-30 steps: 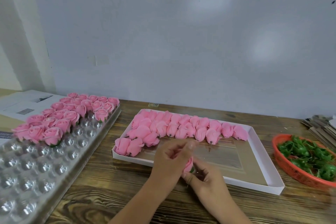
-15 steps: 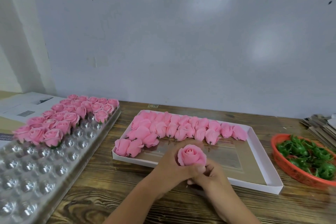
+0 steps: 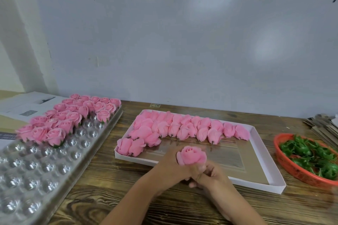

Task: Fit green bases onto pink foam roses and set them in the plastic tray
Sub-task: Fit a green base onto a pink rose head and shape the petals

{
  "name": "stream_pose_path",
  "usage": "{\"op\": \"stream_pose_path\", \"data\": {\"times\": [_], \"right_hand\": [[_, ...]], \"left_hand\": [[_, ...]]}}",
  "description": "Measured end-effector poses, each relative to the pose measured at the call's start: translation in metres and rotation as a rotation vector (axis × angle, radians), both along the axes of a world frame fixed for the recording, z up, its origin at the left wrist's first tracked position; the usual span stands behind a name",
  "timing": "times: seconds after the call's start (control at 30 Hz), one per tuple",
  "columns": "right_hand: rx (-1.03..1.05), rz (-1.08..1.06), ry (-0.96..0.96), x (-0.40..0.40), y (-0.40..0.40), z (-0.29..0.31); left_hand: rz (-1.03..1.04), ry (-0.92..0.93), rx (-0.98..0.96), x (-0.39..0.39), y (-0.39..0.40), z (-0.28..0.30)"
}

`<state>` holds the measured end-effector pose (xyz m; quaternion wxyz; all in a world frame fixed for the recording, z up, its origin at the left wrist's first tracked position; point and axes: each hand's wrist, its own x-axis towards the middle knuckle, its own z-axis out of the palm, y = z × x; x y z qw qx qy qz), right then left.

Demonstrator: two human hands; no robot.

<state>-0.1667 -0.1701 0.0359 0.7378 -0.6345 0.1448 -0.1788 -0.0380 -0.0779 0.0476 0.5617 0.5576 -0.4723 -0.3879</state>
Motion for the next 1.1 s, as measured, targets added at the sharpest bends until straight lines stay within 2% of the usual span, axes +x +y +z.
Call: {"op": "stream_pose_path", "data": {"times": [0.13,0.23,0.37,0.5,0.6,0.97,1.1], "right_hand": [[-0.138,0.015,0.030,0.001,0.000,0.001],[-0.155,0.036,0.059,0.002,0.001,0.001],[-0.072,0.025,0.038,0.002,0.001,-0.002],[0.090,-0.092,-0.097,0.003,-0.004,-0.002],[0.148,-0.126,-0.189,0.003,-0.007,0.000],[0.035,-0.162,-0.134,0.002,-0.011,-0.001],[0.089,-0.149,-0.114,0.004,-0.012,-0.002]], "left_hand": [[0.132,-0.003,-0.140,0.001,-0.001,0.000],[0.123,-0.022,-0.113,0.000,-0.001,-0.001],[0.072,-0.034,-0.059,-0.001,-0.001,-0.001],[0.020,-0.013,-0.065,0.001,-0.004,-0.004],[0.076,-0.084,-0.094,0.001,-0.007,-0.005],[0.193,-0.098,-0.099,0.006,-0.009,-0.007],[0.199,-0.117,-0.084,0.005,-0.010,-0.010]]}}
